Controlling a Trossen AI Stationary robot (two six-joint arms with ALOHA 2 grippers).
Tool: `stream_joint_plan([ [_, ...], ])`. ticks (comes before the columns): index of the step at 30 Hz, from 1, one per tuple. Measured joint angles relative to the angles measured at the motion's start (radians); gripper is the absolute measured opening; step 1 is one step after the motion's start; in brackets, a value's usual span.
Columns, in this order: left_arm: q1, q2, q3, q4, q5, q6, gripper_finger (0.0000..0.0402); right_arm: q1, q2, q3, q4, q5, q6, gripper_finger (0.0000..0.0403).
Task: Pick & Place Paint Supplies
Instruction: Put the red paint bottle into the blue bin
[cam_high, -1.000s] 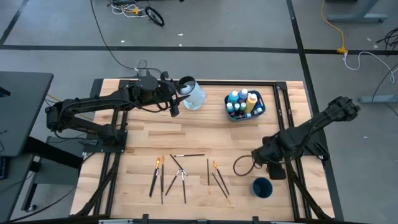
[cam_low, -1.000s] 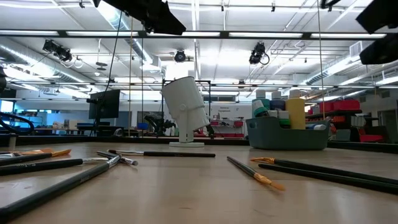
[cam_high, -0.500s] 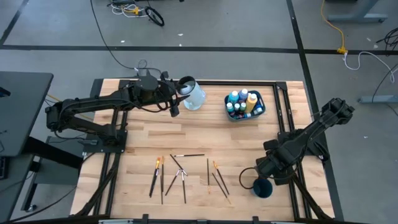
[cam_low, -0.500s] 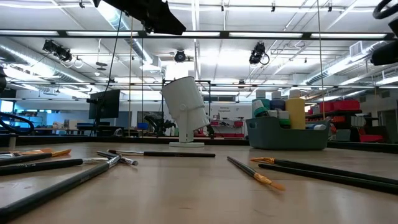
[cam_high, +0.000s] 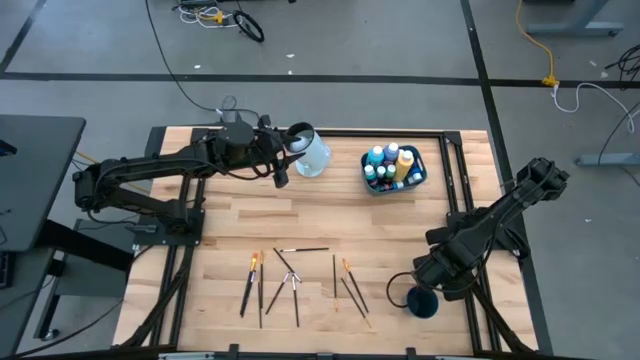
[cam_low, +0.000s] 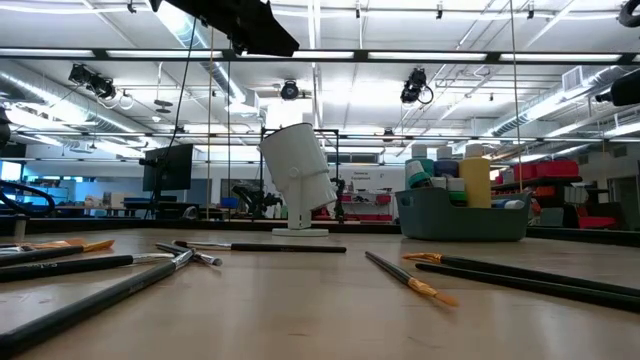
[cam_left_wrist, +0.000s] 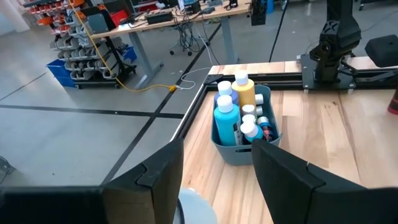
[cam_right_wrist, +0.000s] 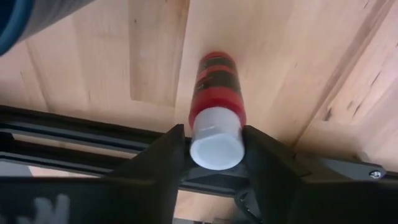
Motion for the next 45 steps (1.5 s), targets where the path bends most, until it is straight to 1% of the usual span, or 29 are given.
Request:
stream_joint_plan([
  [7, 0.0, 0.0, 0.0, 0.0, 0.0, 0.001, 0.0198, 0.0, -0.001, 0.0, 0.006, 0.005, 0.017, 0.0117],
  [10, 0.0, 0.0, 0.0, 0.0, 0.0, 0.021, 0.0198, -0.001, -0.002, 0.0, 0.019, 0.005, 0.022, 0.0114],
  [14, 0.0, 0.0, 0.0, 0.0, 0.0, 0.059, 0.0198, -0.031, 0.001, 0.026, 0.026, 0.012, 0.022, 0.0122],
  [15, 0.0, 0.0, 0.0, 0.0, 0.0, 0.063, 0.0198, -0.047, 0.0, 0.041, 0.014, 0.019, 0.02, 0.0122],
  [19, 0.0, 0.0, 0.0, 0.0, 0.0, 0.067, 0.0198, -0.117, 0.0, 0.124, -0.057, 0.127, -0.012, 0.0115],
  [22, 0.0, 0.0, 0.0, 0.0, 0.0, 0.085, 0.0198, -0.187, 0.0, 0.18, -0.058, 0.207, -0.069, 0.0116],
  [25, 0.0, 0.0, 0.0, 0.0, -0.001, 0.13, 0.0198, -0.284, 0.0, 0.215, -0.074, 0.275, -0.158, 0.0122],
  [27, 0.0, 0.0, 0.0, 0.0, -0.003, 0.16, 0.0198, -0.361, 0.0, 0.23, -0.084, 0.301, -0.193, 0.0122],
  [29, 0.0, 0.0, 0.0, 0.0, -0.003, 0.171, 0.0198, -0.445, -0.001, 0.24, -0.112, 0.305, -0.218, 0.0119],
  [33, 0.0, 0.0, 0.0, 0.0, -0.003, 0.173, 0.0198, -0.604, 0.0, 0.267, -0.103, 0.332, -0.322, 0.0117],
  [38, 0.0, 0.0, 0.0, -0.013, -0.004, 0.174, 0.0198, -0.761, 0.0, 0.328, -0.058, 0.335, -0.459, 0.0121],
  [41, 0.0, 0.0, 0.0, -0.028, -0.004, 0.183, 0.0198, -0.847, -0.001, 0.341, -0.024, 0.339, -0.534, 0.0121],
  [44, 0.0, 0.0, 0.0, -0.051, -0.005, 0.206, 0.0198, -0.929, 0.004, 0.341, 0.0, 0.28, -0.588, 0.0121],
  [45, 0.0, 0.0, 0.0, -0.058, -0.006, 0.216, 0.0198, -0.95, 0.01, 0.341, 0.004, 0.276, -0.594, 0.0121],
])
